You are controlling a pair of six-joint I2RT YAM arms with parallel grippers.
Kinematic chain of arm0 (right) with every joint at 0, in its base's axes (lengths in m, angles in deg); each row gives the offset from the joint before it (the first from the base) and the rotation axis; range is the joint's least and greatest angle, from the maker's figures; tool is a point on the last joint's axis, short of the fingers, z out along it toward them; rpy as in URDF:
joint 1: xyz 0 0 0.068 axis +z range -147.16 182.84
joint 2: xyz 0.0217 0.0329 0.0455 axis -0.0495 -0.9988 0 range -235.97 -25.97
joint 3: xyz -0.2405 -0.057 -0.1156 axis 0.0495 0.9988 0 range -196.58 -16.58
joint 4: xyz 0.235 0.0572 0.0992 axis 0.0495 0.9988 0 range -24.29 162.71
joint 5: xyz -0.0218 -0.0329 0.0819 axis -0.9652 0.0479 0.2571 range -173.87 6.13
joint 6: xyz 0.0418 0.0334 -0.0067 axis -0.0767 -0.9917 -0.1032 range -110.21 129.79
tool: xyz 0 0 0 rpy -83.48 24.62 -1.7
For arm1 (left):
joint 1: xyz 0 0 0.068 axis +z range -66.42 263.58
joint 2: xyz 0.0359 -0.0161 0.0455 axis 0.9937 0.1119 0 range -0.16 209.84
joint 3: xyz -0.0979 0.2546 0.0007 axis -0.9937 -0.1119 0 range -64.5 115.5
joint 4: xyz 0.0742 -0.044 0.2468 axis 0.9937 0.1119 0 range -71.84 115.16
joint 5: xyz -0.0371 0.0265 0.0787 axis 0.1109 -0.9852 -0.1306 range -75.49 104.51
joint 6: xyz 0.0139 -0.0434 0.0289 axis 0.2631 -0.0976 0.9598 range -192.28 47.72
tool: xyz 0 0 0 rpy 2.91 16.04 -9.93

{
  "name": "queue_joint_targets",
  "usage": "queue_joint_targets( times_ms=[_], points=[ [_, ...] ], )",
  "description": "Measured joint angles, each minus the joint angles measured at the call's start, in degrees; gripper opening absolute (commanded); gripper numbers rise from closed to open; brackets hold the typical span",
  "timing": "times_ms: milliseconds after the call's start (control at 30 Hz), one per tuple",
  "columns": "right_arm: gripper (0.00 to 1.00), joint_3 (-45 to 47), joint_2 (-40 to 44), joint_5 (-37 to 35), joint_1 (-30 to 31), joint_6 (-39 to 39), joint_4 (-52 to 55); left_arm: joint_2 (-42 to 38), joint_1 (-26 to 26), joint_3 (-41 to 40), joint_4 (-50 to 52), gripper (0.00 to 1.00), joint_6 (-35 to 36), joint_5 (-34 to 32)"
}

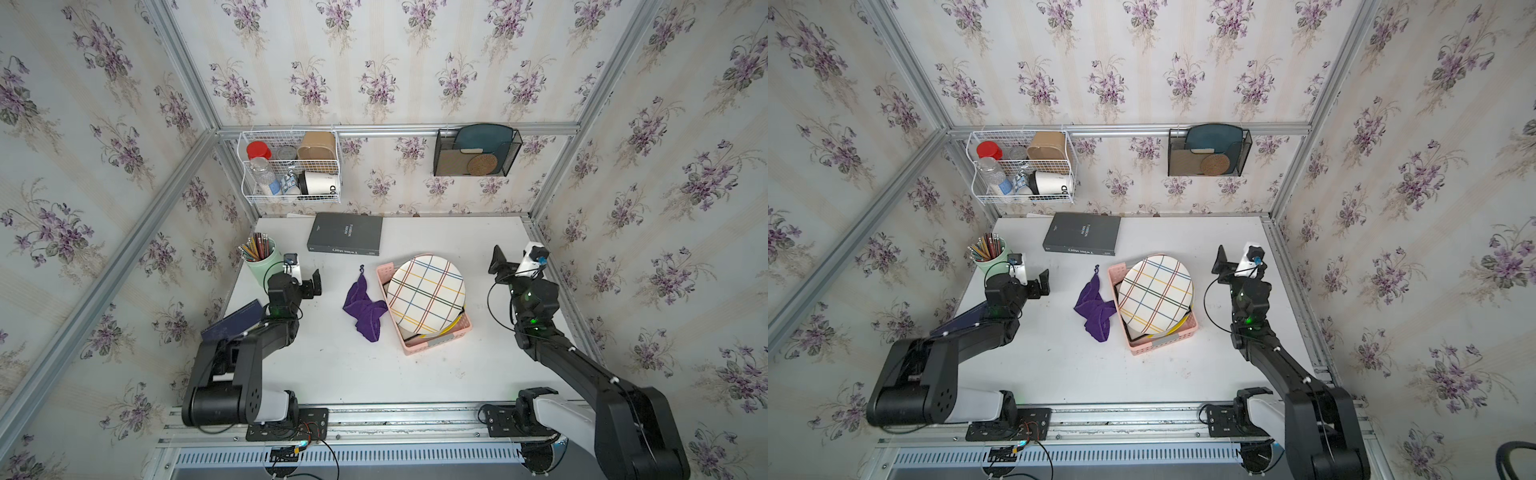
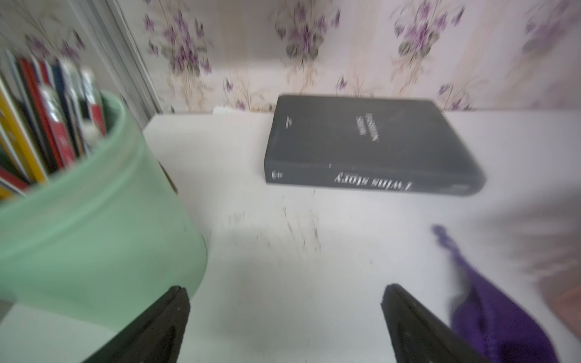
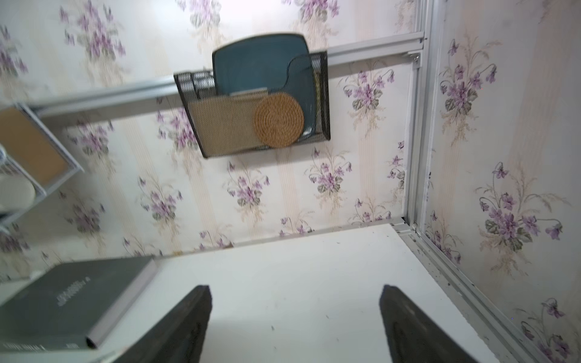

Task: Wipe the wet plate dry
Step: Pick up the plate from the bin.

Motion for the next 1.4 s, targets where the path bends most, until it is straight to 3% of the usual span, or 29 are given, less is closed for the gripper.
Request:
queue_joint_targets(
  times_ms=[167,333,400,467,567,667,833,967,1100,1167,1300,1400],
  points=[
    [0.77,-16.9,-2.2,7.6,0.4,-10.6,28.9,-12.0,-1.9,12.3,21.9,1.0,-9.2,-1.0],
    [0.63,-25.7,-7.1,16.9,2.0,-14.9,50.6,-13.8,-4.6,18.5,40.3,1.0,-22.9,2.2],
    [0.62,-28.3,-9.1,19.8,6.2,-15.0,55.5,-12.0,-6.8,20.0,45.8,1.0,-26.8,4.8],
    [0.62,-31.0,-11.7,21.4,14.5,-14.8,58.9,-9.3,-10.1,21.1,50.6,0.96,-29.9,7.0],
    [0.66,-33.0,-14.5,22.0,20.4,-15.5,61.6,-6.0,-14.6,21.8,54.6,0.93,-31.7,8.2],
    [0.82,-34.5,-15.8,18.2,22.3,-17.0,64.3,-2.3,-18.2,23.2,57.6,0.93,-32.3,9.0],
    [0.89,-36.4,-15.4,9.1,17.2,-19.5,67.7,1.5,-21.2,25.2,60.1,0.93,-32.0,9.1],
    [0.73,-35.6,-16.5,8.7,9.8,-18.6,68.7,3.0,-21.7,25.6,60.3,0.94,-31.5,9.1],
    [0.57,-35.8,-20.7,15.1,8.8,-16.3,68.6,4.6,-21.7,26.7,60.5,0.94,-30.9,8.9],
    [0.55,-35.7,-23.1,18.4,8.7,-16.0,68.2,5.4,-21.9,27.4,60.6,0.94,-30.5,9.0],
    [0.62,-34.9,-25.4,21.9,8.7,-15.8,67.4,6.9,-21.9,27.6,61.1,0.95,-30.3,9.0],
    [0.52,-34.1,-25.8,23.9,9.0,-15.3,67.2,7.0,-21.9,27.6,61.2,0.95,-30.1,9.0]
  ],
)
